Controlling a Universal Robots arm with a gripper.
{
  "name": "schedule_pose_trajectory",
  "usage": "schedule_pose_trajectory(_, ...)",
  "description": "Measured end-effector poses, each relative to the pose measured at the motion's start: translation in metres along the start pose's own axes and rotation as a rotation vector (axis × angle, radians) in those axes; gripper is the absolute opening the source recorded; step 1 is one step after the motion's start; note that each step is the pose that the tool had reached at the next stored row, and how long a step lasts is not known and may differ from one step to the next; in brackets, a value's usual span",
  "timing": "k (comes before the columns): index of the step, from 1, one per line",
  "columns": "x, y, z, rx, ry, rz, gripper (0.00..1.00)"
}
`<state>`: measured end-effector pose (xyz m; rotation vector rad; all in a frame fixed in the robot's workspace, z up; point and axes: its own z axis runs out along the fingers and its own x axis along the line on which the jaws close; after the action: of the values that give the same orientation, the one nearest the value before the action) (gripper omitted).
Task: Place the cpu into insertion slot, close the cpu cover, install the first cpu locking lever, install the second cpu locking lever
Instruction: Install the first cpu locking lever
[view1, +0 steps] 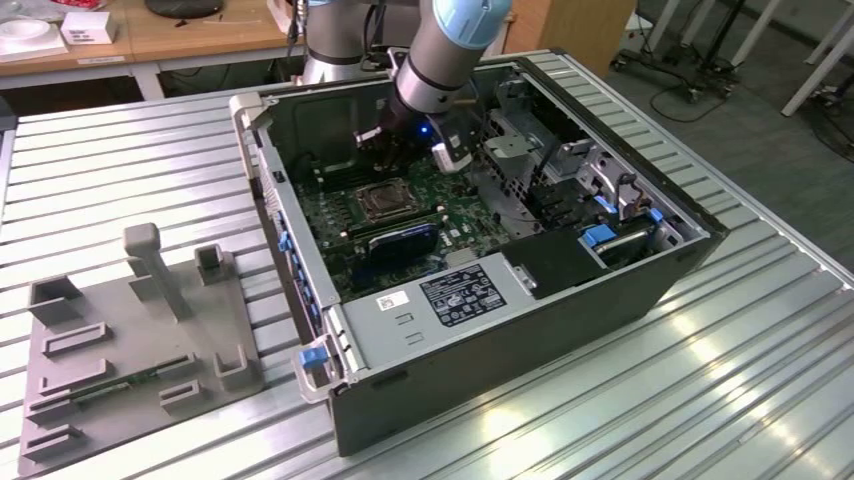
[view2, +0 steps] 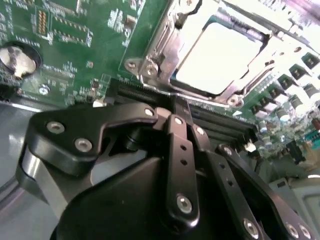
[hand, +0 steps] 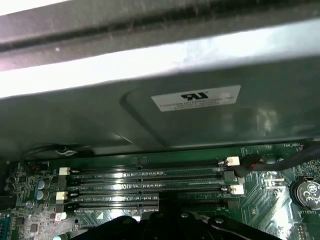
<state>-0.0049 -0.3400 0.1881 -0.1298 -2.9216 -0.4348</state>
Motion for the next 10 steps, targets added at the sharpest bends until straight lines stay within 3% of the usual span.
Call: schedule_pose_trajectory(10,-0.0001,-0.0002,0.0003,0.0004,0.0001,0.000,0.11)
